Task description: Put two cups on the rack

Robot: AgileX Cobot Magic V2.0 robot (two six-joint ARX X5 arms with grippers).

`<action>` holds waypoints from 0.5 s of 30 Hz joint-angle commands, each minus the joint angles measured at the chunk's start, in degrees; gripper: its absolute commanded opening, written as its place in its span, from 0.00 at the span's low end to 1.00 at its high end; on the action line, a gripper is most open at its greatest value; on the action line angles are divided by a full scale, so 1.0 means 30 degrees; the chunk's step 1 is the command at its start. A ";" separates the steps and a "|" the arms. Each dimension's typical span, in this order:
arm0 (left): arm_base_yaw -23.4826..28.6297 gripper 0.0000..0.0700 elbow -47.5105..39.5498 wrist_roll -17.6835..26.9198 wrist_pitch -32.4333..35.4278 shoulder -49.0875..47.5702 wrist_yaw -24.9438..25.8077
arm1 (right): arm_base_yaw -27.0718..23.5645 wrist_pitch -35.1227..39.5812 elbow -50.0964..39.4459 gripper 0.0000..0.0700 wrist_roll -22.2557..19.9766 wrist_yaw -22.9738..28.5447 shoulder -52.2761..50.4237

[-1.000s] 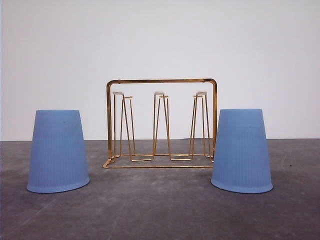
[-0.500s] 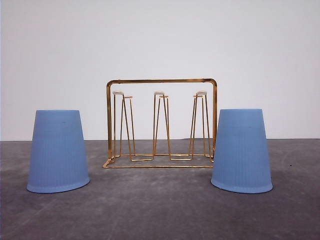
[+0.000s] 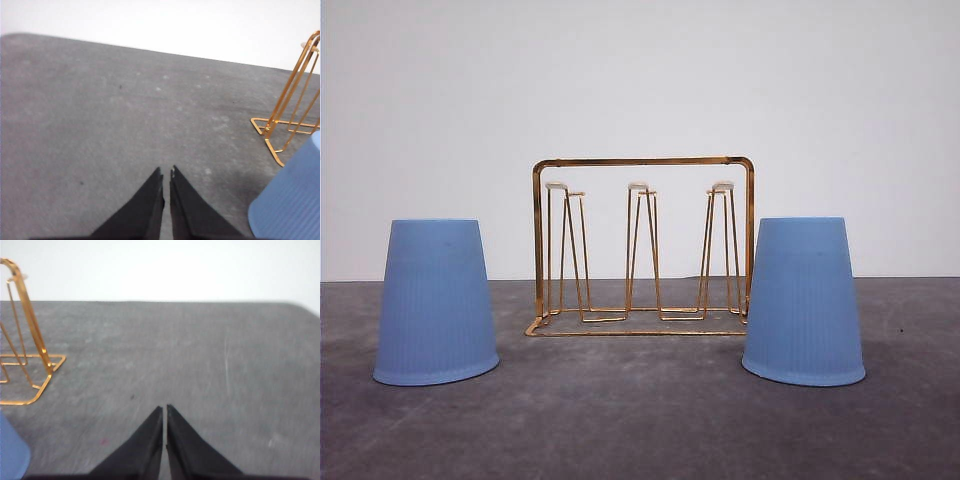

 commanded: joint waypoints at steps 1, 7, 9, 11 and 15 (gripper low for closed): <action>0.0015 0.01 0.0810 -0.1382 -0.0010 0.0106 0.0066 | 0.0015 -0.0633 0.0747 0.01 0.2034 0.0068 0.0183; 0.0015 0.01 0.4544 -0.2493 -0.1763 0.1842 -0.0052 | 0.0090 -0.2848 0.3840 0.01 0.3683 -0.1614 0.2224; 0.0008 0.01 0.6220 -0.2478 -0.2338 0.3031 -0.0058 | 0.0133 -0.3360 0.5322 0.01 0.3752 -0.1862 0.3312; 0.0007 0.01 0.8033 -0.2381 -0.2946 0.4508 -0.0058 | 0.0171 -0.3665 0.6886 0.01 0.3792 -0.2198 0.4501; -0.0007 0.01 1.1677 -0.1840 -0.4439 0.7790 0.0597 | 0.0270 -0.4914 1.0356 0.01 0.3110 -0.2316 0.7252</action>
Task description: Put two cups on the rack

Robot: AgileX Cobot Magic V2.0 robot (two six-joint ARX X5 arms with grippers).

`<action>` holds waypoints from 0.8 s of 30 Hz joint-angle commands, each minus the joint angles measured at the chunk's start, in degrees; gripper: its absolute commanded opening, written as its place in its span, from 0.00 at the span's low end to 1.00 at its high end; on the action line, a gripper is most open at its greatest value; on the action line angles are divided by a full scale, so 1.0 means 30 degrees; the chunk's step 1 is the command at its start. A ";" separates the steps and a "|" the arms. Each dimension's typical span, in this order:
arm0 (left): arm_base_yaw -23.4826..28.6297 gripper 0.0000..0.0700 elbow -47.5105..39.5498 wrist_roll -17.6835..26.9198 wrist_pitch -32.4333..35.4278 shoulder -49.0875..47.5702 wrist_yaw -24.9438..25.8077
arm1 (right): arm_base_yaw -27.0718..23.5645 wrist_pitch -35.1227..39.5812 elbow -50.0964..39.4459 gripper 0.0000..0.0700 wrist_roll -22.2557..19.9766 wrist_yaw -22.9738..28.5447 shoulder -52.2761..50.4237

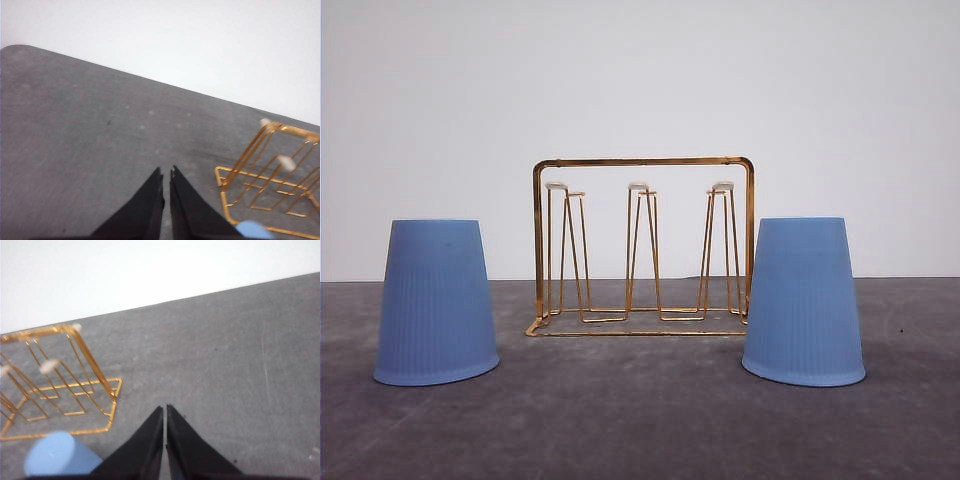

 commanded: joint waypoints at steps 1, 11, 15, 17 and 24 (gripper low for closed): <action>-0.0001 0.01 0.1927 0.0691 -0.0605 0.1640 0.0726 | 0.0037 -0.0442 0.1716 0.01 -0.0566 -0.0342 0.1285; -0.0729 0.01 0.9017 0.3915 -0.6011 1.0320 0.1417 | 0.0281 -0.5693 0.9164 0.01 -0.4234 -0.1787 0.8891; -0.1235 0.01 0.9680 0.4425 -0.6428 1.2763 0.1364 | 0.0585 -0.6240 0.9720 0.01 -0.4814 -0.1904 1.1176; -0.1441 0.01 0.9708 0.4433 -0.6438 1.3756 0.1178 | 0.0713 -0.6248 0.9720 0.01 -0.4828 -0.1904 1.2105; -0.1677 0.06 0.9708 0.4762 -0.6479 1.5379 0.1140 | 0.0780 -0.6643 0.9720 0.02 -0.5073 -0.1912 1.3800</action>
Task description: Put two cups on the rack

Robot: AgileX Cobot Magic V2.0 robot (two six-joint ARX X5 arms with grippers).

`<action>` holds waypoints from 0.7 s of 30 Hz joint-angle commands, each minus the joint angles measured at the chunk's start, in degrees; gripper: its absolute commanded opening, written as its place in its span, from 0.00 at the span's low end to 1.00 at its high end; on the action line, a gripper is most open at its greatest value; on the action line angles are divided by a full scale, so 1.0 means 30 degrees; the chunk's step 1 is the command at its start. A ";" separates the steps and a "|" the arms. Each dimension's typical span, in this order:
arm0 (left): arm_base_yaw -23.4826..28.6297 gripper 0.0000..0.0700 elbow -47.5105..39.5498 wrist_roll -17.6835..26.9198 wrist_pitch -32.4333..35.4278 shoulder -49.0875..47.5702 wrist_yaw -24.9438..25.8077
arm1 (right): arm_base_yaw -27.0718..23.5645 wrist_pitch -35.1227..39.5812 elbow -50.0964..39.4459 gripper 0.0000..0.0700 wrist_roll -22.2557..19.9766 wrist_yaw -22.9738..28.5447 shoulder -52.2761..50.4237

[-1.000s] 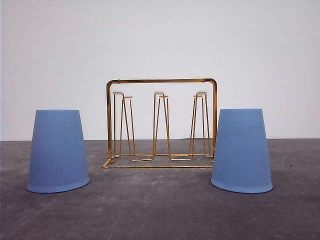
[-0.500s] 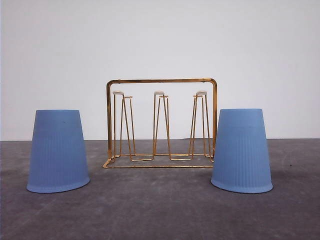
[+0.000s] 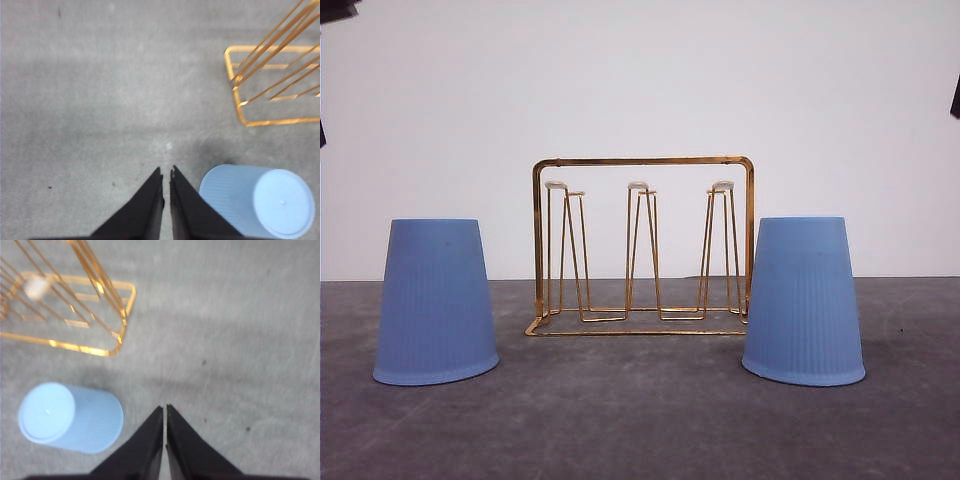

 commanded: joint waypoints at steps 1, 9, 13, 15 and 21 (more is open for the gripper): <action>-0.0096 0.07 0.0415 0.0407 0.0126 0.0152 -0.0036 | 0.0022 0.0045 0.0284 0.04 -0.0467 -0.0053 0.0110; -0.0111 0.77 0.0415 0.0400 0.0100 0.0101 0.0058 | 0.0022 -0.0408 0.0284 0.97 -0.0563 -0.0065 0.0095; -0.0111 0.78 0.0415 0.0400 0.0129 0.0101 0.0058 | 0.0022 -0.0465 0.0284 0.99 -0.0558 -0.0044 0.0095; -0.0111 0.79 0.0415 0.0400 0.0115 0.0101 0.0068 | 0.0022 -0.0465 0.0284 0.99 -0.0556 -0.0044 0.0095; -0.0599 0.79 0.0415 -0.0628 0.0695 0.0108 0.2420 | 0.0022 -0.0450 0.0284 0.99 -0.0556 -0.0065 0.0095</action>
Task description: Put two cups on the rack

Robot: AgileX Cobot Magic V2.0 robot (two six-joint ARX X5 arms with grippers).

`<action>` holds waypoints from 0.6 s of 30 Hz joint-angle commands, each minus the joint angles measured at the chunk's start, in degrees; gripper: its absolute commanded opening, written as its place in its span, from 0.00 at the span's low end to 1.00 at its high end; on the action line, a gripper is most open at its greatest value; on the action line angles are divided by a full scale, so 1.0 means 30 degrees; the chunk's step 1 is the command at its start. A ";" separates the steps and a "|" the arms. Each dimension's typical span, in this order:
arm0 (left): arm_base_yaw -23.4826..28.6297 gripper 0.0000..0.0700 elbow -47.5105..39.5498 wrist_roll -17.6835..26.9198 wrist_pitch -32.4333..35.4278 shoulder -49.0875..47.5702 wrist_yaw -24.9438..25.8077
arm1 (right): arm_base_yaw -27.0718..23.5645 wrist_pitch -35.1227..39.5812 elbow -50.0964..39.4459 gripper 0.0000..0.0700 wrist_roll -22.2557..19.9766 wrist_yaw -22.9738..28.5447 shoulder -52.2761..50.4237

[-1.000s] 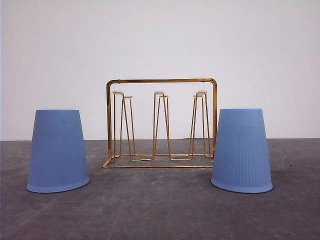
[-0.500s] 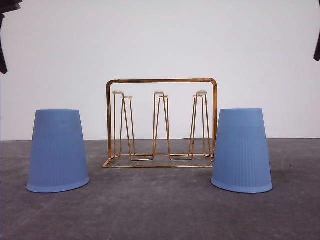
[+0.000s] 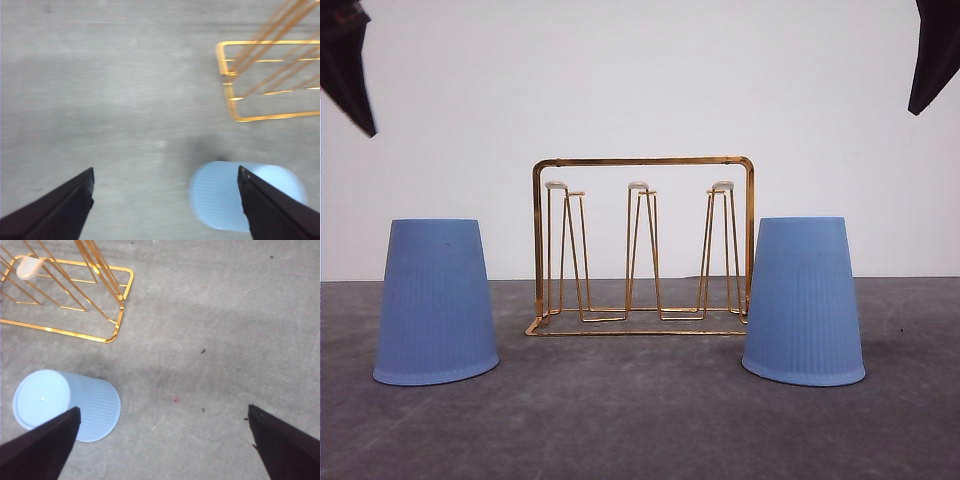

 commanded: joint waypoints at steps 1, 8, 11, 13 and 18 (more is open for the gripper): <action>-0.0434 0.79 0.0415 -0.0436 0.0470 0.0102 0.1181 | 0.0022 0.0063 0.0284 0.99 -0.0153 -0.0054 0.0131; -0.3150 0.79 0.0415 -0.0449 0.0864 0.0214 0.1397 | 0.0022 0.0066 0.0284 0.99 -0.0151 -0.0098 0.0131; -0.4159 0.80 0.0415 -0.0420 0.0820 0.0561 -0.0180 | 0.0022 0.0066 0.0284 0.99 -0.0151 -0.0488 0.0131; -0.4729 0.81 0.0415 -0.0381 0.0840 0.0966 -0.1070 | 0.0022 0.0066 0.0284 0.99 -0.0146 -0.0727 0.0131; -0.5545 0.81 0.0415 -0.0285 0.0775 0.2440 -0.1986 | 0.0022 0.0073 0.0284 0.99 -0.0146 -0.0838 0.0131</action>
